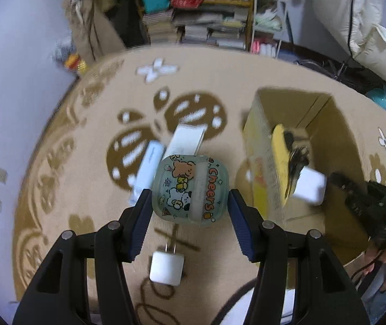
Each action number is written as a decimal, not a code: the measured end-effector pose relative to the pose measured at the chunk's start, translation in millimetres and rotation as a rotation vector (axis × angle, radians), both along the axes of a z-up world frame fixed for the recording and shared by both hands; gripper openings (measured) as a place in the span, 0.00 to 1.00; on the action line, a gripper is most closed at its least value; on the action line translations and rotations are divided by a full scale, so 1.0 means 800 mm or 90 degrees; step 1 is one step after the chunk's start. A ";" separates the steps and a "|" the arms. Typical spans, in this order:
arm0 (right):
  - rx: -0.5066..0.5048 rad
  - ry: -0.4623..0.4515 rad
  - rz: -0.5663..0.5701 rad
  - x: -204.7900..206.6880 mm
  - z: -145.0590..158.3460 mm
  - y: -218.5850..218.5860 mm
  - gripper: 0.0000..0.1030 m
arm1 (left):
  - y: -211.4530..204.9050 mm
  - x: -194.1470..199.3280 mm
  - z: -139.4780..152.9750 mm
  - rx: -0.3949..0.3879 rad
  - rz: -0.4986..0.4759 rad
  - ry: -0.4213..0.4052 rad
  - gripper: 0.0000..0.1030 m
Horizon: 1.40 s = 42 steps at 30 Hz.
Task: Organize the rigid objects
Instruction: 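Carry the Cheers pouch into the box with the left gripper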
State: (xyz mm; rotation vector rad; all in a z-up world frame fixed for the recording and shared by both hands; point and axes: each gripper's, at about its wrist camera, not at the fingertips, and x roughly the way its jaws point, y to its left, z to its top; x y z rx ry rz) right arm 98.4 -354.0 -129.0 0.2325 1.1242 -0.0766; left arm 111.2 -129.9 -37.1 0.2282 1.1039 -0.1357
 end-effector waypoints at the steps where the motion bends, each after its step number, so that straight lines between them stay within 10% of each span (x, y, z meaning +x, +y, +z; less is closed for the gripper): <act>1: 0.000 0.000 0.000 0.000 0.000 0.000 0.09 | -0.010 -0.001 0.010 0.008 -0.007 -0.018 0.53; 14: 0.001 0.000 0.000 0.000 -0.001 0.001 0.09 | -0.110 -0.006 0.058 -0.019 -0.082 -0.074 0.53; 42: 0.005 0.001 -0.001 -0.003 -0.003 0.006 0.10 | -0.141 -0.017 -0.043 -0.017 -0.118 -0.020 0.52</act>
